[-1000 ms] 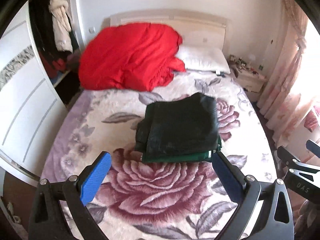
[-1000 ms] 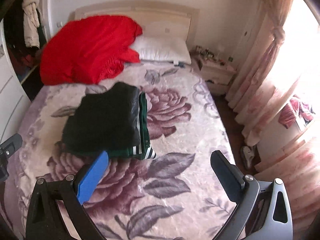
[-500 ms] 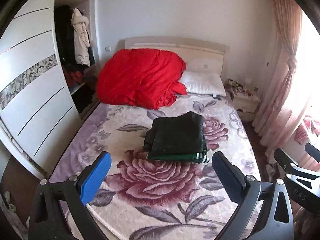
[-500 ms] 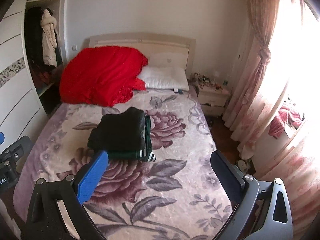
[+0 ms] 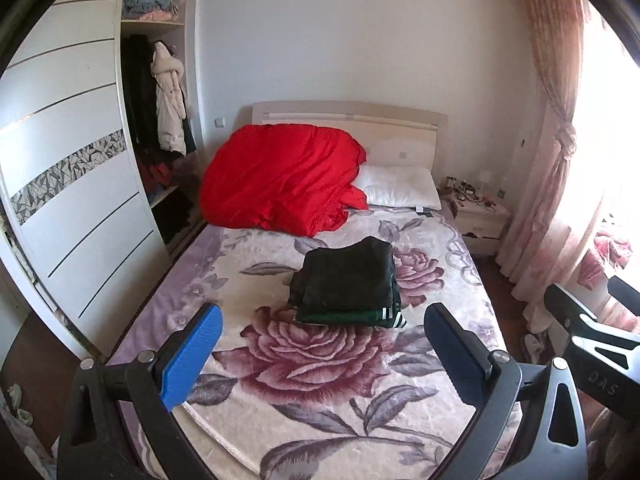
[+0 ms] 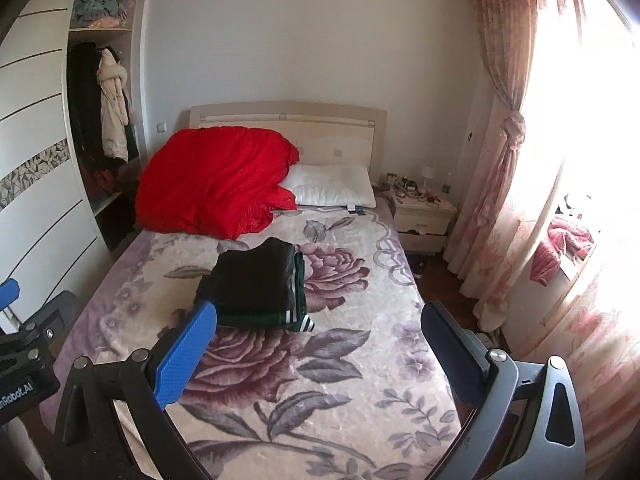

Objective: Fold large clothes

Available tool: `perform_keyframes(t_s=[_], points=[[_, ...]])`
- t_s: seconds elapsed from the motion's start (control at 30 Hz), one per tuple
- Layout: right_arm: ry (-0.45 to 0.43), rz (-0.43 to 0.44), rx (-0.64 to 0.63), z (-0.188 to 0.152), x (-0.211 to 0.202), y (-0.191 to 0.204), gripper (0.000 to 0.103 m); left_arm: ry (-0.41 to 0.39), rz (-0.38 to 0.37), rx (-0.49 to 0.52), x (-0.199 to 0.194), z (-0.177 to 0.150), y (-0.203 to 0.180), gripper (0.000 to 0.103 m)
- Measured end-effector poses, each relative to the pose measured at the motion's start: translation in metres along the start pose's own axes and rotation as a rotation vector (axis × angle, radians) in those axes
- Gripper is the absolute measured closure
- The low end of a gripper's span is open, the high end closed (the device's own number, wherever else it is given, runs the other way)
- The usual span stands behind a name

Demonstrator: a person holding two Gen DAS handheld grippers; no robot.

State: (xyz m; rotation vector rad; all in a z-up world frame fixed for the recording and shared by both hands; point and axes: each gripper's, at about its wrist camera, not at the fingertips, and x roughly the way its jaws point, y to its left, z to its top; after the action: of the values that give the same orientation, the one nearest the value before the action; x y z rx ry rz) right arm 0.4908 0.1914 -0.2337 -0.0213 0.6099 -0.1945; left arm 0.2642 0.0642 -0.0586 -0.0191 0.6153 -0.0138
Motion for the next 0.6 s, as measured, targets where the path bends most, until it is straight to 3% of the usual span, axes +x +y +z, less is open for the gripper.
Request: perform_keyframes(t_s=[0.6], points=[[-0.036, 0.048, -0.007, 0.015, -0.047, -0.021, 0.000, -0.050, 0.041, -0.015, -0.023, -0.005, -0.006, 0.000]])
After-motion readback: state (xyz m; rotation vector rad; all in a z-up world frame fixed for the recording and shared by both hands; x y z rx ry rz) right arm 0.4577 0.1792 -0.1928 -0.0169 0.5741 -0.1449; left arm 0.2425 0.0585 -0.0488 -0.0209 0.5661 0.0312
